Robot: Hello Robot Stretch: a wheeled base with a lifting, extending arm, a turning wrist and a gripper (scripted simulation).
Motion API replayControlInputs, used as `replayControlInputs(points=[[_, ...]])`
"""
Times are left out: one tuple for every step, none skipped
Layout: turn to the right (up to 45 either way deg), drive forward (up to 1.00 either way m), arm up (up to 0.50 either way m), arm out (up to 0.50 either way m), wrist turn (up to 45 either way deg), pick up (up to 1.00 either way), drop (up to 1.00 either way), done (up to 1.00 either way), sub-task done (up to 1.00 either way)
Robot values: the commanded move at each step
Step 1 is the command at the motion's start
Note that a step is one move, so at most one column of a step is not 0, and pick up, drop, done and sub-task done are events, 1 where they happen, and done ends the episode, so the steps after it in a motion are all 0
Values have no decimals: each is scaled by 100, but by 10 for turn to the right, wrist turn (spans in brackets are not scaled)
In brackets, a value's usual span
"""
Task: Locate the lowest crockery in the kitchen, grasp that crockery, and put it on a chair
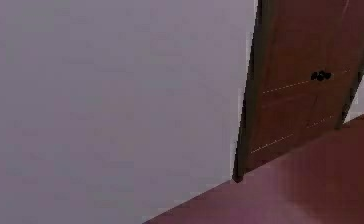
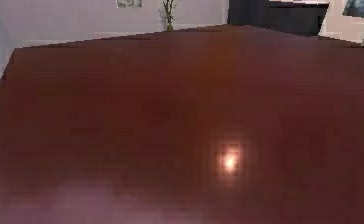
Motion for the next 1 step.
replayControlInputs(points=[[450, 0, 0, 0, 0, 0, 0, 0, 0]])
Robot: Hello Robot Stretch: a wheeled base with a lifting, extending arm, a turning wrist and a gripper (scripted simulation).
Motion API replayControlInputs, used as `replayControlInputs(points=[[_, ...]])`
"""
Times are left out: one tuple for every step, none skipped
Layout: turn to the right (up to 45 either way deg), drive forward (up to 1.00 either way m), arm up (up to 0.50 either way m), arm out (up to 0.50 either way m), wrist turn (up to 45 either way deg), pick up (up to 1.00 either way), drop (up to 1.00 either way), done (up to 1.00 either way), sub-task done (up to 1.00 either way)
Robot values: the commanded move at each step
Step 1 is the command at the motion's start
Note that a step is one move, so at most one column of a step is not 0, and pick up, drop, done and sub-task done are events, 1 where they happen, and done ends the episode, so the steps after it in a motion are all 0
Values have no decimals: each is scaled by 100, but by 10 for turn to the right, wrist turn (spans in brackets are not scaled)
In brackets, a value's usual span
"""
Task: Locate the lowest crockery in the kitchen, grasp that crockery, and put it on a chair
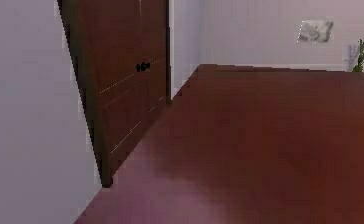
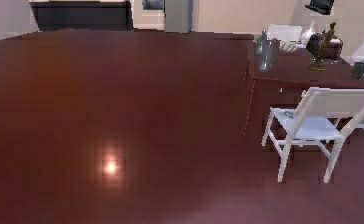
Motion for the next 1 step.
replayControlInputs(points=[[450, 0, 0, 0, 0, 0, 0, 0, 0]])
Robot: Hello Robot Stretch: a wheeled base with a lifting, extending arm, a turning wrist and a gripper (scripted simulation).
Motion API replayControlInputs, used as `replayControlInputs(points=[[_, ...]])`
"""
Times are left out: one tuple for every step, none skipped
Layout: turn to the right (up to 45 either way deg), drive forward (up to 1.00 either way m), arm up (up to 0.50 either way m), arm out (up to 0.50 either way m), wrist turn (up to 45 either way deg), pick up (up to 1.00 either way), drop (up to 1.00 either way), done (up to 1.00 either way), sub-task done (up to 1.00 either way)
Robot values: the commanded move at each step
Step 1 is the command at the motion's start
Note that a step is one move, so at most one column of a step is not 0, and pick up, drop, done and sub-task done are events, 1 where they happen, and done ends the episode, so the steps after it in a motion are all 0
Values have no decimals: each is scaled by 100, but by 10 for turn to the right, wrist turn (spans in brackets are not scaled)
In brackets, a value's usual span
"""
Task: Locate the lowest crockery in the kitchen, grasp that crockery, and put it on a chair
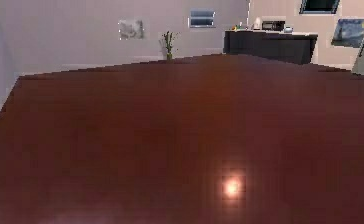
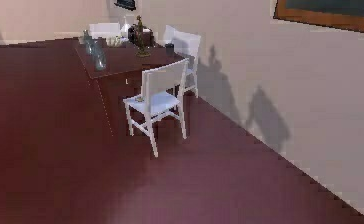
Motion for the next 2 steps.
replayControlInputs(points=[[150, 0, 0, 0, 0, 0, 0, 0, 0], [0, 100, 0, 0, 0, 0, 0, 0, 0]])
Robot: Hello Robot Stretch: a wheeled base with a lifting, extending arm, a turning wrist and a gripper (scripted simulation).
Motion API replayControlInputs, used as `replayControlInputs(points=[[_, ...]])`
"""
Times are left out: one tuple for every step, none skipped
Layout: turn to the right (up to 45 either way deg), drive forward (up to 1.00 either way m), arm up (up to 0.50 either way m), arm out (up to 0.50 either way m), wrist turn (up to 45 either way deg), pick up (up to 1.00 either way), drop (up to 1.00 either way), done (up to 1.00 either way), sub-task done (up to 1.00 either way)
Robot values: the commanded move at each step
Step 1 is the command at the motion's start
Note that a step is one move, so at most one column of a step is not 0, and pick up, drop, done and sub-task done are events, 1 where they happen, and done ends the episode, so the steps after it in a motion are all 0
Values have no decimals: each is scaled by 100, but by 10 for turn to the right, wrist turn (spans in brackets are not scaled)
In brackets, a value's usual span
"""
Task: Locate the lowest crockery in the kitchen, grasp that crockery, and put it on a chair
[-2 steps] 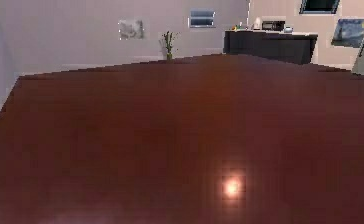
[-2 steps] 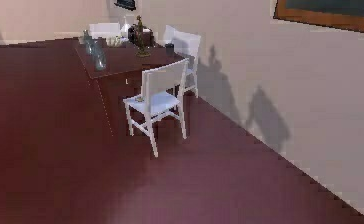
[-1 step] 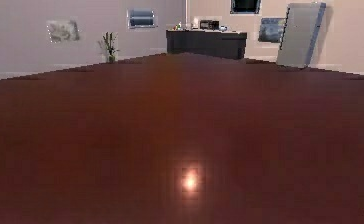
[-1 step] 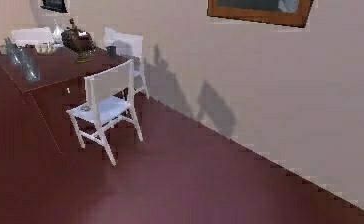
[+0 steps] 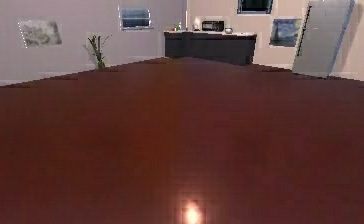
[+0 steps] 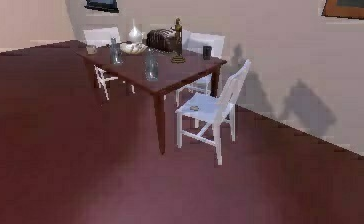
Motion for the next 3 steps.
replayControlInputs(points=[[0, 100, 0, 0, 0, 0, 0, 0, 0], [0, 100, 0, 0, 0, 0, 0, 0, 0], [0, 100, 0, 0, 0, 0, 0, 0, 0]])
